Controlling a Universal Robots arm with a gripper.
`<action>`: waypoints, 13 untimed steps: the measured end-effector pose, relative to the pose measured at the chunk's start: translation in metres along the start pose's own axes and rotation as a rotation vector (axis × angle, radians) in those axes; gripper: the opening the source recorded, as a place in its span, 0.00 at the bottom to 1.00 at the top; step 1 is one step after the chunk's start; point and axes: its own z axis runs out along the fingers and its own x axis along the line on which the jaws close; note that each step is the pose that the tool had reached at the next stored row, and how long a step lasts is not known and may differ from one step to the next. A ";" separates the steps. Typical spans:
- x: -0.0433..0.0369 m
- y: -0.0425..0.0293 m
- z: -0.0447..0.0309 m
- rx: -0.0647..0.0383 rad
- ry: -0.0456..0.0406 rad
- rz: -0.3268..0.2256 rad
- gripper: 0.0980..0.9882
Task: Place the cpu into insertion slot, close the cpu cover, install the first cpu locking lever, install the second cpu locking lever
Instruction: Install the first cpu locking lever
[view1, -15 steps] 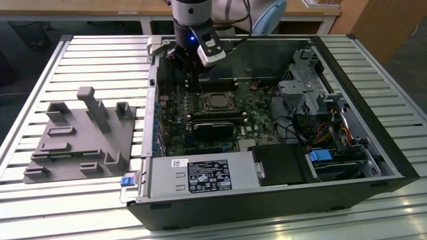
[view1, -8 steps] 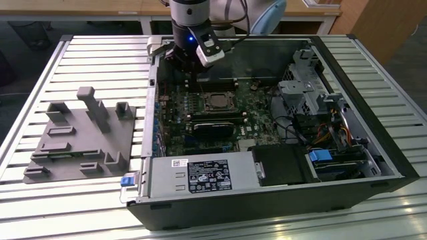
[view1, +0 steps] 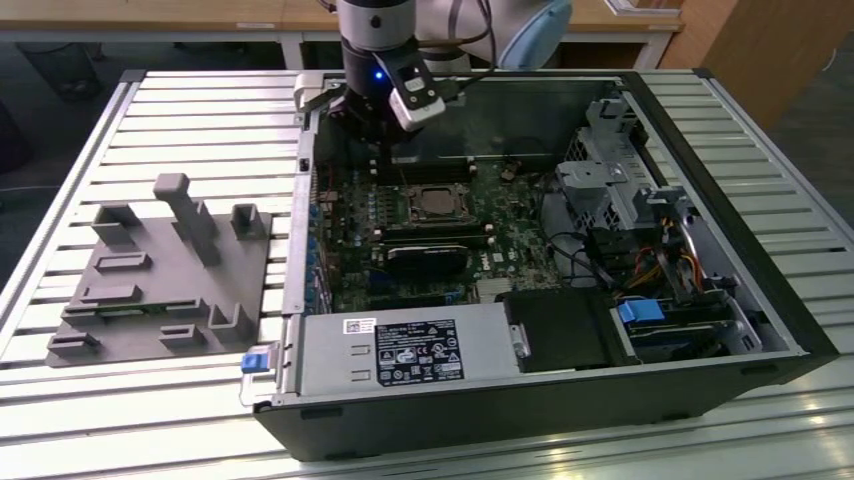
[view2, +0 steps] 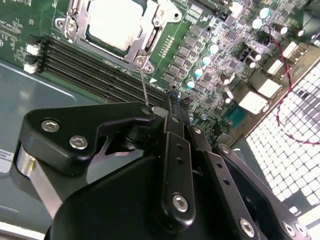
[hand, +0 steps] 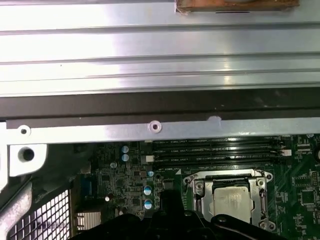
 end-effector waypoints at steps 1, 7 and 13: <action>0.0001 0.0007 0.0002 0.000 0.0000 0.000 0.01; -0.0006 0.0024 0.0014 0.000 -0.0001 -0.001 0.01; -0.0033 0.0028 0.0018 0.000 0.0001 -0.001 0.01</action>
